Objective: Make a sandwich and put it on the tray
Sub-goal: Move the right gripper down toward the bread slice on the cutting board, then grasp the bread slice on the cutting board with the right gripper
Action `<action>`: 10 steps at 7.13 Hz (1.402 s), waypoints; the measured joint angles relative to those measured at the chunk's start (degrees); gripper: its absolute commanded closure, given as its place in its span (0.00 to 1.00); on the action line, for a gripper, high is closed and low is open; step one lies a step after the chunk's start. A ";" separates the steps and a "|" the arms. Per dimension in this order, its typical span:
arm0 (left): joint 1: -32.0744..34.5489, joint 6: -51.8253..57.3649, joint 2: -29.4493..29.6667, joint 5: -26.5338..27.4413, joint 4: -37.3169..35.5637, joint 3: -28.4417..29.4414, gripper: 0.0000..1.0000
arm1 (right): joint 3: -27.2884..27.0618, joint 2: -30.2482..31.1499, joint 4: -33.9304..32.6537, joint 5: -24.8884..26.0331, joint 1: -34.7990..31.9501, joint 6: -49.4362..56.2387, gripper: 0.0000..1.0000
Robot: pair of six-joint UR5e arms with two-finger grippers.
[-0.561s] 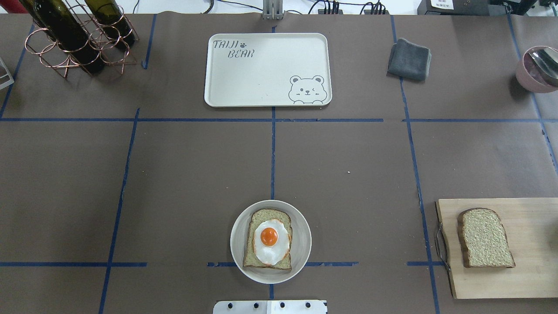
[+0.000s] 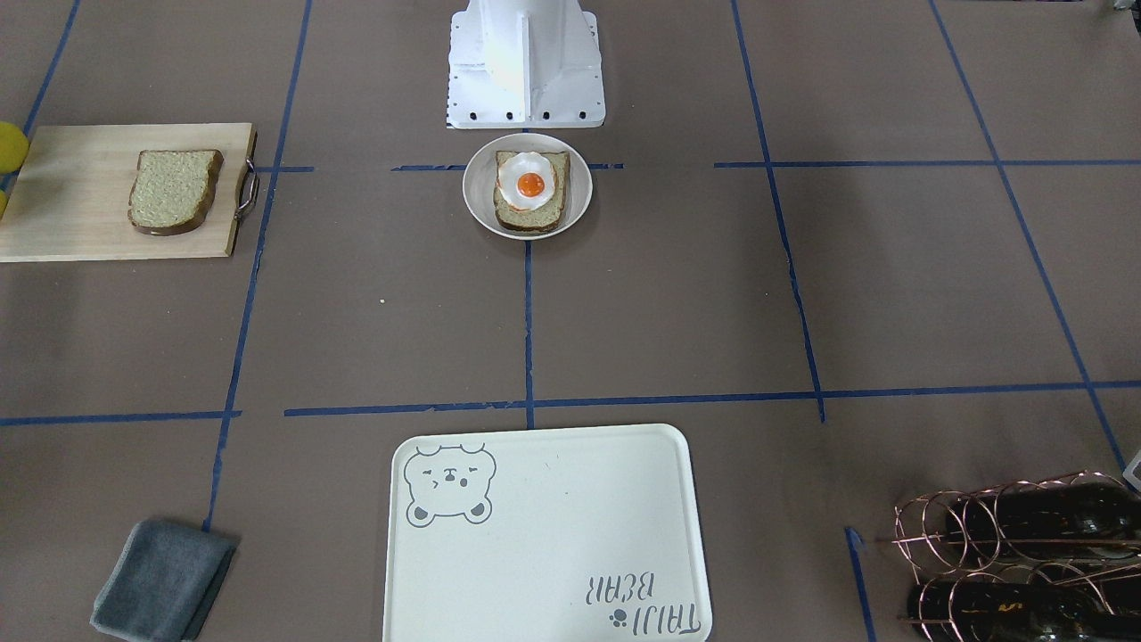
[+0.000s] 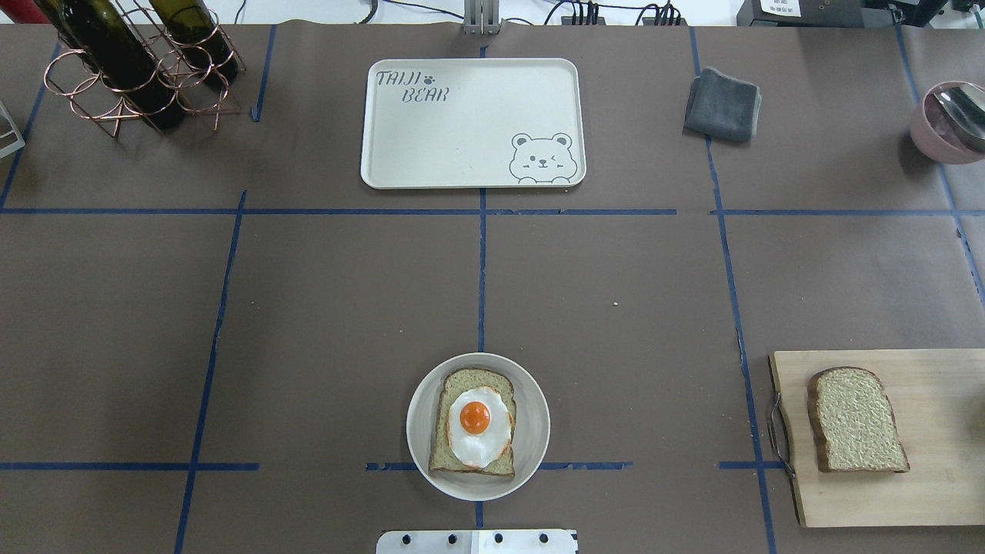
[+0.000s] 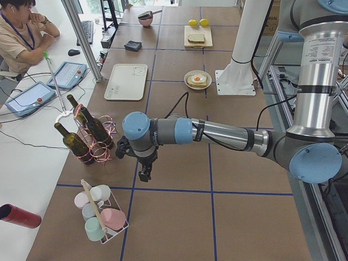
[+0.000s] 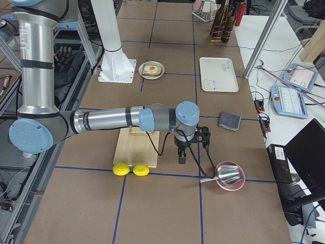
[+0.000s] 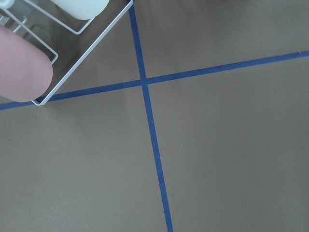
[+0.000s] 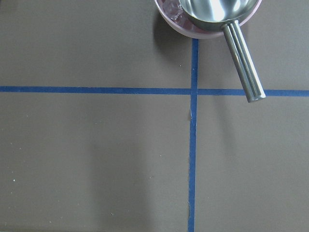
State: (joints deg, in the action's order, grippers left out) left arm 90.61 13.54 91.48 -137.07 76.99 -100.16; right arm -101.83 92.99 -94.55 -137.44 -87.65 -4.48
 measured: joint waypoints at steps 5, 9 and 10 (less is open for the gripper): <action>-0.33 -0.13 0.15 -7.33 0.72 -0.86 0.00 | -2.20 8.18 17.69 -5.34 12.42 -17.66 0.00; -0.72 0.29 -0.10 -7.77 3.74 0.22 0.00 | -2.15 18.92 55.32 6.02 32.78 -57.91 0.00; -0.74 0.33 -0.22 -7.77 4.03 0.22 0.00 | -2.15 20.26 59.30 10.13 37.68 -63.18 0.00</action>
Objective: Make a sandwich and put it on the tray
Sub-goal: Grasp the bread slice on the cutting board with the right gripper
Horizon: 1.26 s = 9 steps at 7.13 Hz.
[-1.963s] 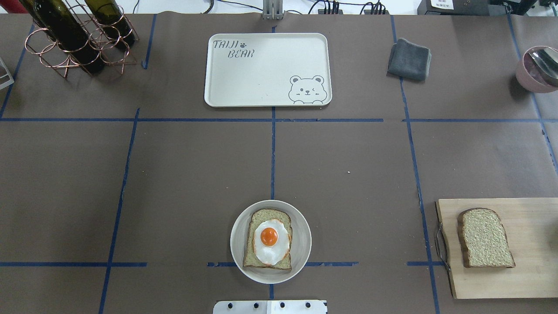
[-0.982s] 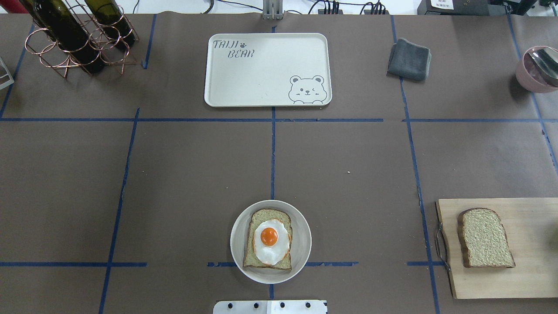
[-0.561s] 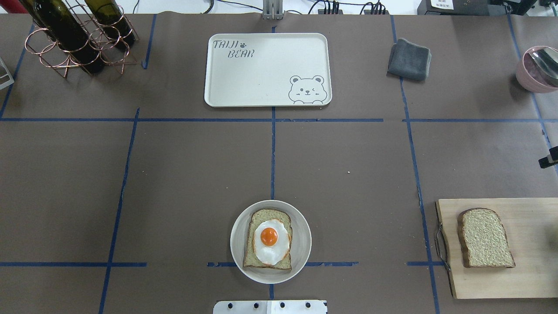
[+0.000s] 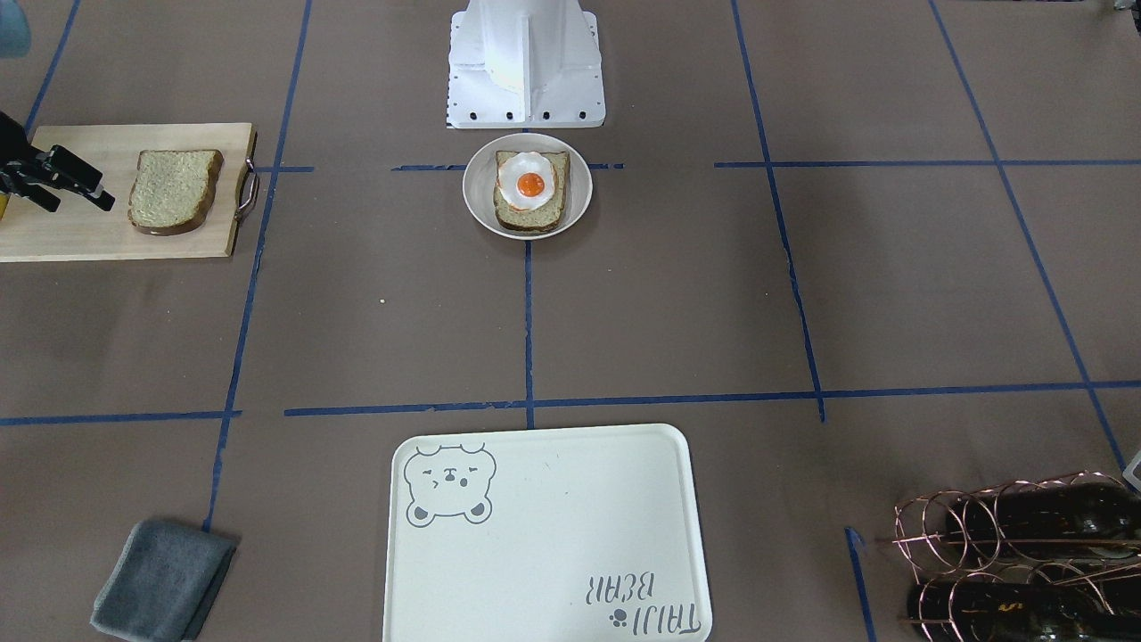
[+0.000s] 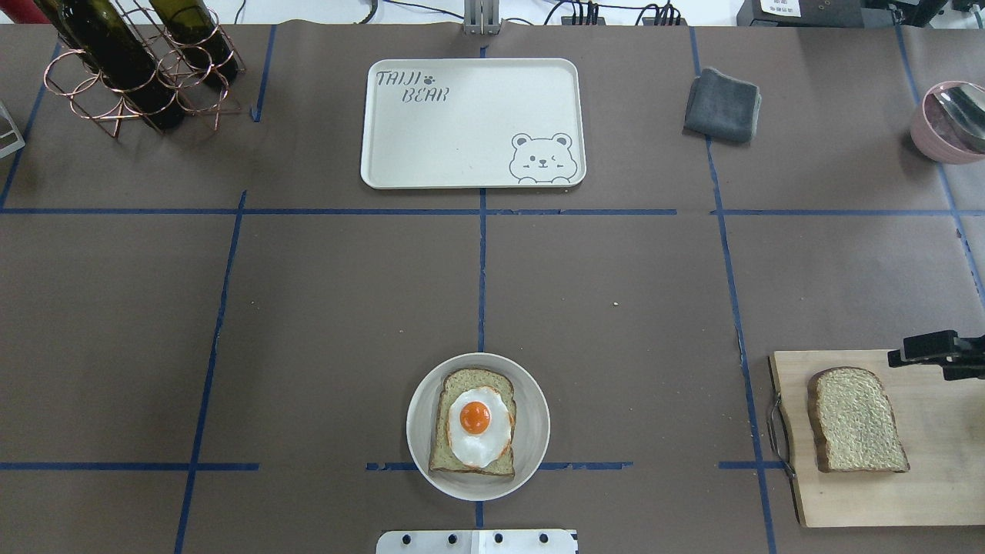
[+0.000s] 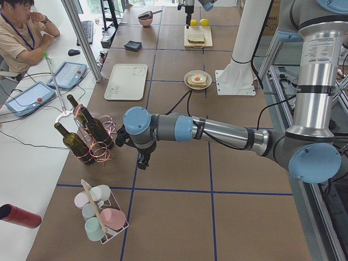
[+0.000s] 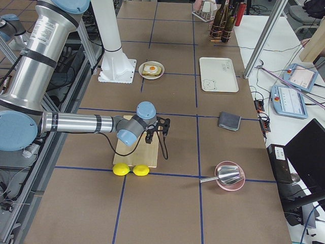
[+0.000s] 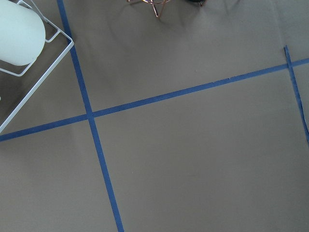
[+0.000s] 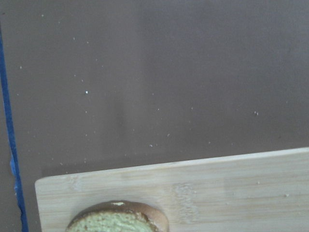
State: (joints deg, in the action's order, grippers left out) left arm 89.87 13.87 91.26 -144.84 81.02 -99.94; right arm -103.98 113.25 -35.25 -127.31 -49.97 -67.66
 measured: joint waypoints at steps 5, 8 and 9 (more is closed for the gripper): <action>0.04 -0.01 -0.21 0.00 0.19 -0.50 0.00 | -0.01 4.65 10.47 11.67 14.69 -14.30 0.79; 0.04 0.02 -0.21 -0.02 0.19 -0.29 0.00 | -0.16 4.78 10.88 12.68 15.56 -15.27 1.00; 0.04 0.02 -0.21 -0.06 0.19 -0.32 0.00 | -0.33 4.84 10.99 12.61 15.57 -15.30 1.00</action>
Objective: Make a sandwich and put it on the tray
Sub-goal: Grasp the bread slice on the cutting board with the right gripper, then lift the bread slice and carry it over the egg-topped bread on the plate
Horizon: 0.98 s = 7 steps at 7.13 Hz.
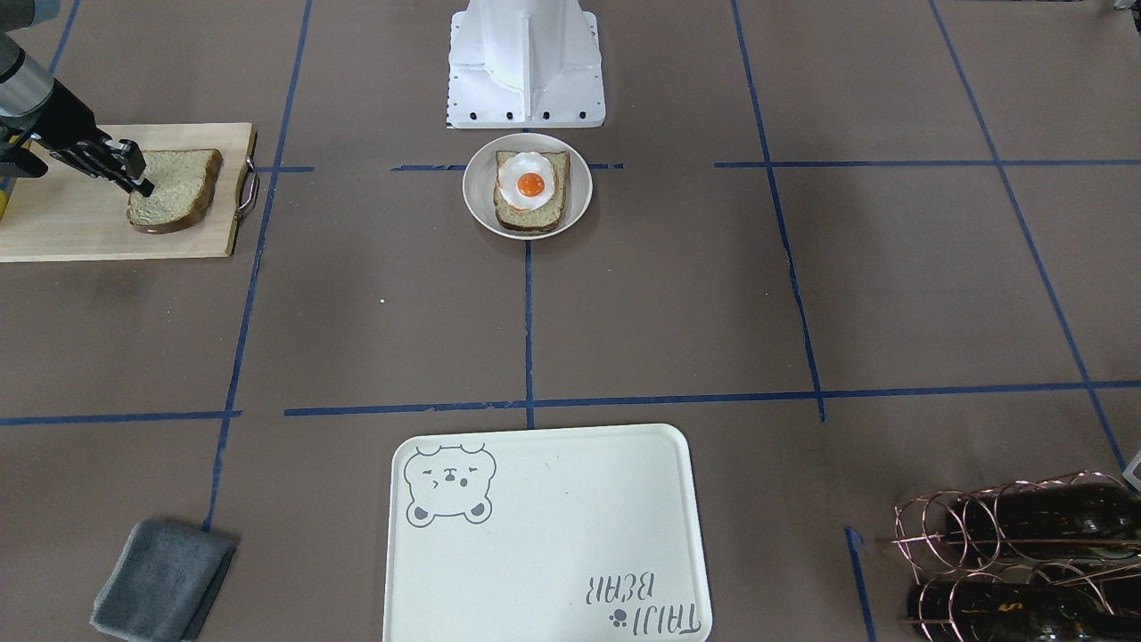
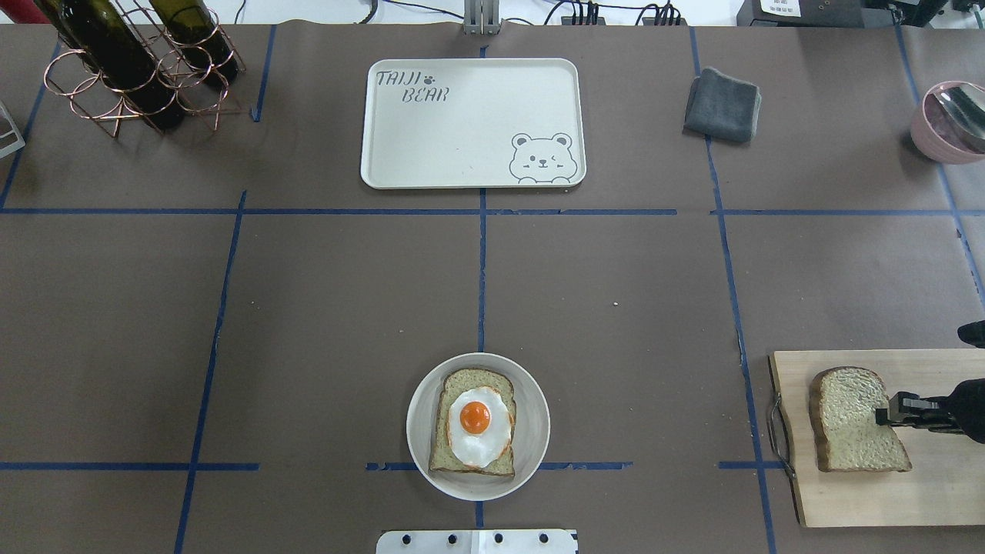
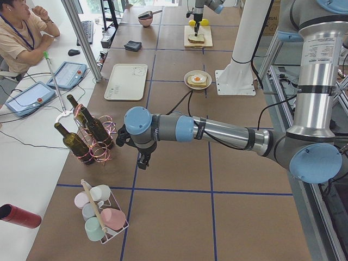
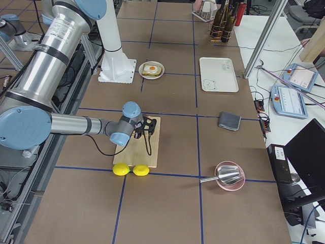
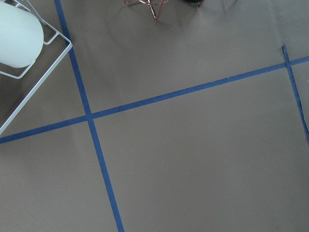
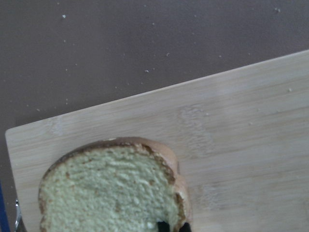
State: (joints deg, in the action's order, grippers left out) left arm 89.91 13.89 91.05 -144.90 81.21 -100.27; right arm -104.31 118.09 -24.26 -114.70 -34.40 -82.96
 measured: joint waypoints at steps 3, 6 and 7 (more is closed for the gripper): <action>0.00 0.00 0.00 -0.03 0.00 -0.25 0.00 | -3.95 0.59 1.46 -1.21 -0.10 -0.41 1.00; 0.00 0.02 0.00 -0.03 0.00 -0.25 0.00 | -5.59 -4.00 13.50 -2.79 0.62 -11.58 1.00; 0.00 0.06 0.00 -0.03 0.00 -0.28 0.00 | -5.53 -9.14 13.91 -2.73 2.20 -15.00 1.00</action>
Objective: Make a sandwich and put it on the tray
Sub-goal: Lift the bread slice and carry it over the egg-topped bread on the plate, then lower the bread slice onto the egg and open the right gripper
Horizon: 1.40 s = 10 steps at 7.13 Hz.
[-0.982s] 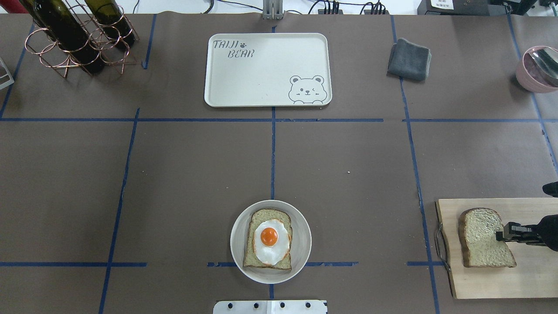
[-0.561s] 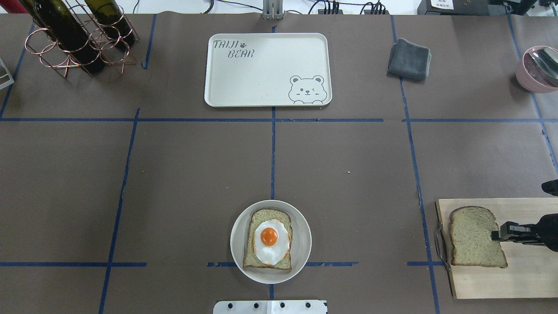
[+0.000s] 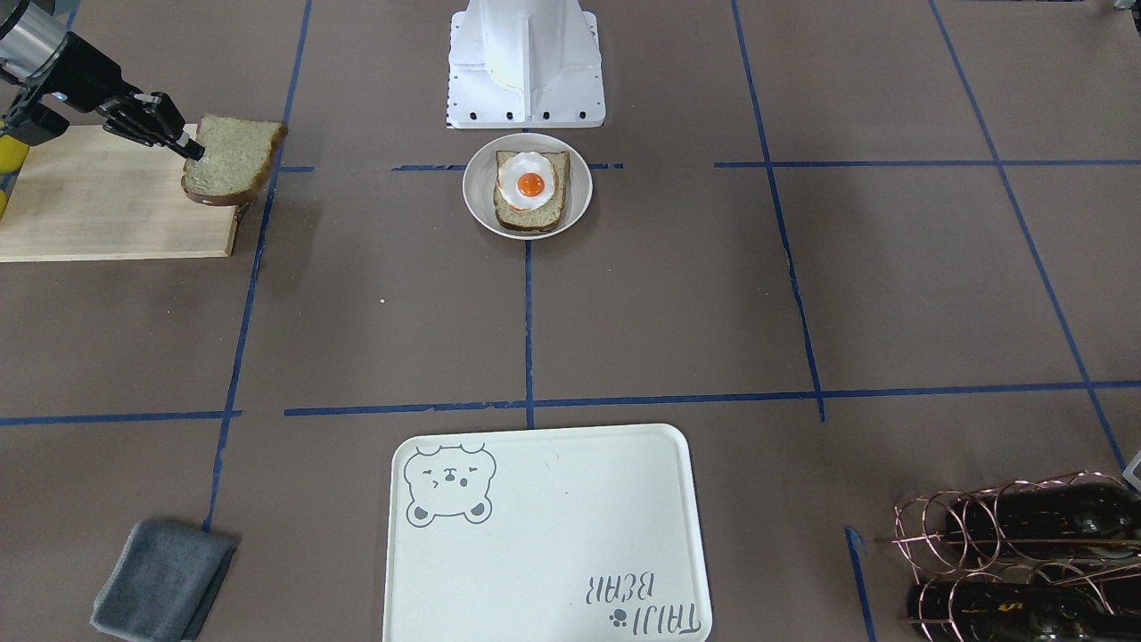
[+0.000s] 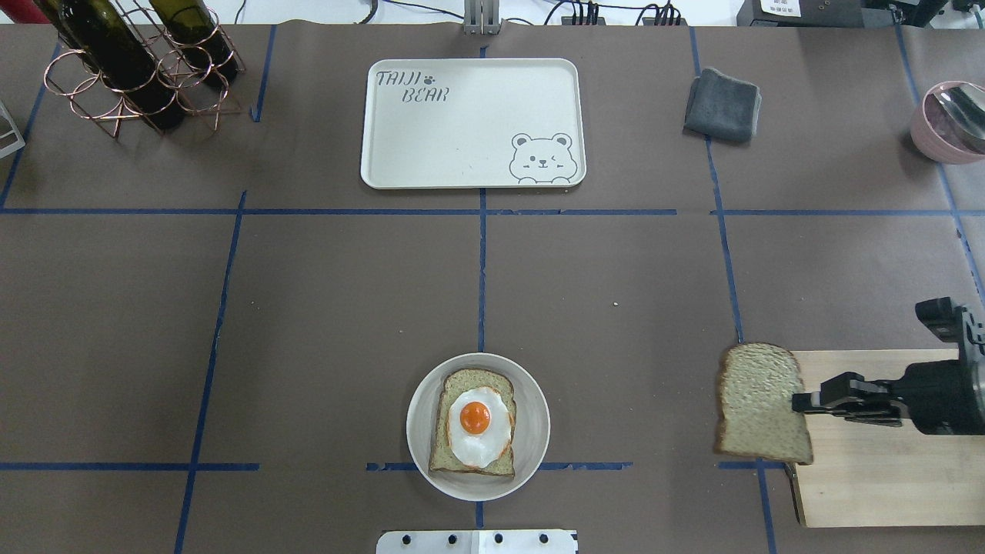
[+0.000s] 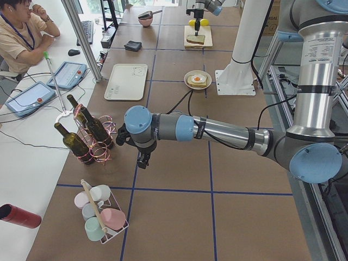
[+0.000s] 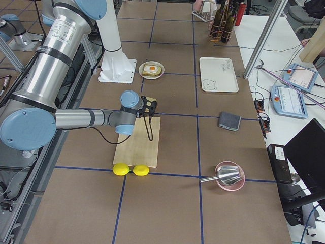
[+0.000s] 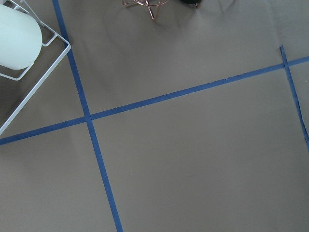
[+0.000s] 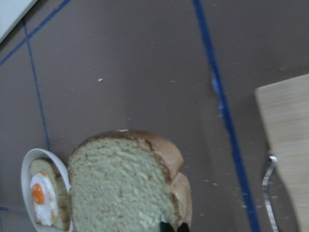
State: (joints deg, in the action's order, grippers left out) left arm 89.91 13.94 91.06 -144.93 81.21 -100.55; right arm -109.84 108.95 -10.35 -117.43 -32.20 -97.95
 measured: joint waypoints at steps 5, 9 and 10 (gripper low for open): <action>0.00 0.03 0.06 -0.02 1.35 0.18 0.00 | -0.35 -33.17 -33.04 17.51 16.35 -8.35 1.00; 0.00 -0.05 0.00 -0.08 2.44 0.09 0.00 | -0.13 -35.15 -42.43 20.78 20.57 -8.66 1.00; 0.00 -0.05 0.00 -0.09 2.46 0.06 0.00 | -0.01 -35.20 -42.87 20.88 21.03 -8.62 1.00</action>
State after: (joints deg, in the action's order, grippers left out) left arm 89.91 13.89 91.06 -145.02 83.67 -100.49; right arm -109.85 73.75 -53.22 -96.55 -11.16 -106.57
